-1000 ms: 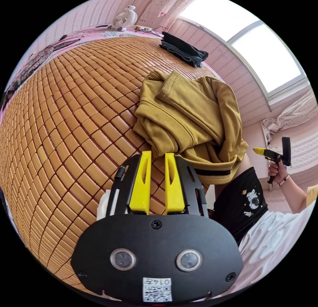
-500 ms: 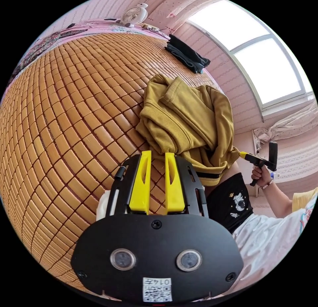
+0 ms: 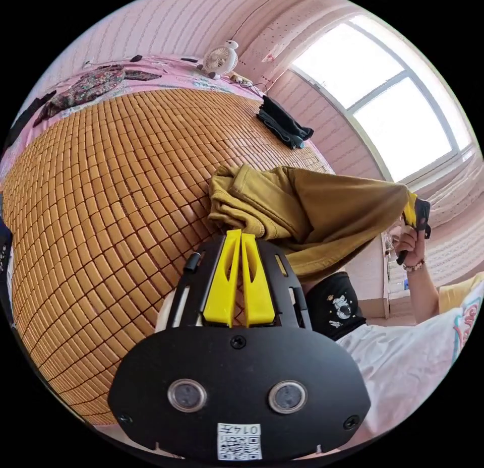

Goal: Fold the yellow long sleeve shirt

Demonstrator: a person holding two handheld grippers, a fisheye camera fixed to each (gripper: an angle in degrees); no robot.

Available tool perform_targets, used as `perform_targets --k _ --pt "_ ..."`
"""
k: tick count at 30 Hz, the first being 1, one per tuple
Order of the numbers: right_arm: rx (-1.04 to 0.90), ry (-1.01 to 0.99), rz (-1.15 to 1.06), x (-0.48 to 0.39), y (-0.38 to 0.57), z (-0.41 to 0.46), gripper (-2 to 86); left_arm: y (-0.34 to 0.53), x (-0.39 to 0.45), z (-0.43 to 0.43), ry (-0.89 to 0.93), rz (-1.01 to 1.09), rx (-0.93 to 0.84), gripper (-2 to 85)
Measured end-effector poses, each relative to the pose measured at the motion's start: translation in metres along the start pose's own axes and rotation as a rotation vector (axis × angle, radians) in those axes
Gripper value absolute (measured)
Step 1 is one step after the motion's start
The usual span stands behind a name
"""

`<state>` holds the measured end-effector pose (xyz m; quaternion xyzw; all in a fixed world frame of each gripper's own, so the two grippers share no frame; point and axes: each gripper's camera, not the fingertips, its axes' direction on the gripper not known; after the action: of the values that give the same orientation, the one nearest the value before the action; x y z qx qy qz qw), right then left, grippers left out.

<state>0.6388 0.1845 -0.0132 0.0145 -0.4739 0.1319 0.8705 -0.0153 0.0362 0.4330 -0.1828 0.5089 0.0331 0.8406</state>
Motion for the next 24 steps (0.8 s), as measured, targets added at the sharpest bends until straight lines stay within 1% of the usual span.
perform_targets --k 2,4,5,7,8,10,12,13,14,15,16,18,19,21,24 --pt "0.011 -0.047 -0.044 -0.008 -0.018 0.014 0.7 0.018 0.000 -0.047 -0.055 0.003 0.078 -1.0" --pt "0.028 -0.092 -0.057 -0.012 -0.036 0.028 0.7 0.043 -0.011 -0.115 -0.101 -0.034 0.192 -1.0" --pt "0.037 -0.129 -0.064 -0.015 -0.047 0.038 0.7 0.049 -0.014 -0.132 -0.118 -0.045 0.219 -1.0" --pt "0.042 -0.199 -0.063 -0.023 -0.060 0.055 0.7 0.074 -0.019 -0.196 -0.197 -0.078 0.327 -1.0" --pt "0.039 -0.229 -0.090 -0.032 -0.066 0.065 0.7 0.081 -0.017 -0.212 -0.214 -0.082 0.360 -1.0" --pt "0.041 -0.225 -0.142 -0.044 -0.067 0.076 0.7 0.119 0.000 -0.269 -0.273 -0.054 0.509 -1.0" --pt "0.033 -0.182 -0.130 -0.039 -0.060 0.089 0.8 0.152 0.012 -0.294 -0.329 -0.074 0.580 -1.0" --pt "0.021 -0.151 -0.119 -0.034 -0.056 0.094 0.8 0.173 0.010 -0.299 -0.351 -0.170 0.583 -1.0" --pt "-0.031 -0.044 -0.084 -0.019 -0.046 0.107 0.8 0.183 0.007 -0.297 -0.340 -0.221 0.568 -1.0" --pt "-0.104 0.083 -0.015 0.000 -0.033 0.123 0.8 0.201 -0.002 -0.285 -0.280 -0.289 0.520 -0.9" --pt "-0.152 0.135 0.021 0.010 -0.025 0.132 0.9 0.218 -0.013 -0.264 -0.221 -0.359 0.465 -0.9" --pt "-0.319 0.260 0.193 0.047 0.009 0.161 0.9 0.247 -0.026 -0.229 -0.152 -0.479 0.390 -0.8" --pt "-0.347 0.278 0.230 0.054 0.018 0.166 0.9 0.264 -0.028 -0.210 -0.114 -0.538 0.348 -0.6" --pt "-0.411 0.343 0.320 0.068 0.046 0.177 1.0 0.285 -0.024 -0.194 -0.092 -0.599 0.338 0.1" --pt "-0.383 0.357 0.366 0.070 0.062 0.174 1.1 0.305 -0.011 -0.187 -0.093 -0.644 0.335 3.4"
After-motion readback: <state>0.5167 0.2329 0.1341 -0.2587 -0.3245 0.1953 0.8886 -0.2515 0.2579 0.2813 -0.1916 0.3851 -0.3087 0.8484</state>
